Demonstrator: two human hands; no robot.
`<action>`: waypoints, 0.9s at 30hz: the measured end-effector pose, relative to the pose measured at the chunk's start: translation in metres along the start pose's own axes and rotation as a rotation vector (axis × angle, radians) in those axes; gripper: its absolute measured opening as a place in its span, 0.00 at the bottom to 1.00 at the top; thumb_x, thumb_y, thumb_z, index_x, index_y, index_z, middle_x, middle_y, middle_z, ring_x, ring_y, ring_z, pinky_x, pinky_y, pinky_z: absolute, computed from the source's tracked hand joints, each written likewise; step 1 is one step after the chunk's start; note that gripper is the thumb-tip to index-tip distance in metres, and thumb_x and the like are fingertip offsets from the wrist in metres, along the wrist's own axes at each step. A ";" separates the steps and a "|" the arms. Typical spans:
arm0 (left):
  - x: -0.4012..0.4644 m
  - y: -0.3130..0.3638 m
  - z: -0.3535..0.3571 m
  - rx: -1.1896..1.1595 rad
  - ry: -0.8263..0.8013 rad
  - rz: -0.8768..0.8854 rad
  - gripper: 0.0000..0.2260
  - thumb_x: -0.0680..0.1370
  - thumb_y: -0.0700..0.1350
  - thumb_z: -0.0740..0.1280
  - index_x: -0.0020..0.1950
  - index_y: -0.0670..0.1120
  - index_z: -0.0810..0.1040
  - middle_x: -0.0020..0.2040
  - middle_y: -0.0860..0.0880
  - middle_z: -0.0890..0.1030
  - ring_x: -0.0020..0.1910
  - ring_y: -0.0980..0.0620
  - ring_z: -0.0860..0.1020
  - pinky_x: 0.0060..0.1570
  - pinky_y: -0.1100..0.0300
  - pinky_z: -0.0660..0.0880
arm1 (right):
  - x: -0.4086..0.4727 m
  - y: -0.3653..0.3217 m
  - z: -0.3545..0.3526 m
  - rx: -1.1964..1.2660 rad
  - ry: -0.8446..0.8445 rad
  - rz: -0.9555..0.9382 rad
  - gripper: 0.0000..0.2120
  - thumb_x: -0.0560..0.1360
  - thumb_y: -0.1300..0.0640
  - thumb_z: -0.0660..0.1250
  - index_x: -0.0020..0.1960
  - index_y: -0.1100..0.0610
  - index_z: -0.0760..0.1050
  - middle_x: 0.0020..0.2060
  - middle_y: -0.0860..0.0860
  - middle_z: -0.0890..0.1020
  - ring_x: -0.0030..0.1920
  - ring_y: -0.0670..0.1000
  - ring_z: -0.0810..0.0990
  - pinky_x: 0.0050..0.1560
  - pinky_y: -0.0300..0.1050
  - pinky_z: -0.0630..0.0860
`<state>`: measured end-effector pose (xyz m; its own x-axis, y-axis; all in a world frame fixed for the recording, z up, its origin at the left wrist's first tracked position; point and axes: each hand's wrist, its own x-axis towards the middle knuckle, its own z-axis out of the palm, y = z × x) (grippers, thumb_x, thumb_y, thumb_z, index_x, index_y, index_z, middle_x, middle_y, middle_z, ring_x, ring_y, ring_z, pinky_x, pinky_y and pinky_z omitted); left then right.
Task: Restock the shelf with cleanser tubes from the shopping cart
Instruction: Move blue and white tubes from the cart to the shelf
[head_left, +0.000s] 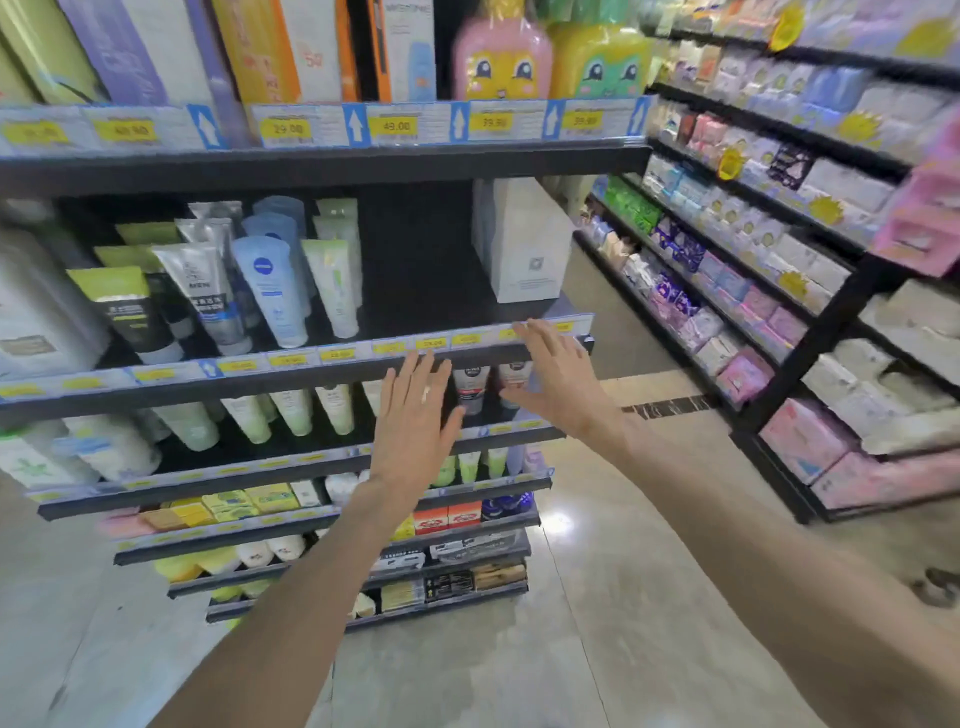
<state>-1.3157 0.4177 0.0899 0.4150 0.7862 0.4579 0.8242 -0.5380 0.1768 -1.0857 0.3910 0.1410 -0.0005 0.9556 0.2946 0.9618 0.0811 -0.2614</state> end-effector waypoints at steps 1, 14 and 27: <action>0.002 0.017 0.007 0.003 -0.015 0.029 0.27 0.85 0.55 0.60 0.82 0.46 0.64 0.82 0.44 0.62 0.83 0.44 0.56 0.81 0.42 0.54 | -0.015 0.015 -0.004 -0.018 -0.002 0.021 0.42 0.76 0.40 0.72 0.82 0.53 0.56 0.80 0.54 0.61 0.81 0.57 0.56 0.79 0.59 0.55; -0.006 0.325 0.117 -0.154 -0.206 0.392 0.27 0.85 0.58 0.57 0.81 0.47 0.66 0.82 0.44 0.63 0.83 0.44 0.57 0.81 0.42 0.55 | -0.264 0.263 -0.079 -0.160 -0.098 0.399 0.45 0.76 0.34 0.68 0.83 0.50 0.51 0.81 0.54 0.58 0.81 0.59 0.56 0.78 0.57 0.56; -0.034 0.630 0.220 -0.279 -0.391 0.729 0.27 0.84 0.61 0.56 0.79 0.49 0.69 0.80 0.44 0.67 0.81 0.42 0.63 0.79 0.42 0.57 | -0.487 0.466 -0.161 -0.203 -0.069 0.859 0.45 0.73 0.32 0.68 0.81 0.53 0.57 0.78 0.55 0.64 0.77 0.60 0.62 0.75 0.60 0.60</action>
<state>-0.7259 0.1187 -0.0062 0.9467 0.2379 0.2173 0.1989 -0.9621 0.1867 -0.5936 -0.0826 0.0235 0.7344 0.6786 0.0134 0.6673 -0.7183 -0.1968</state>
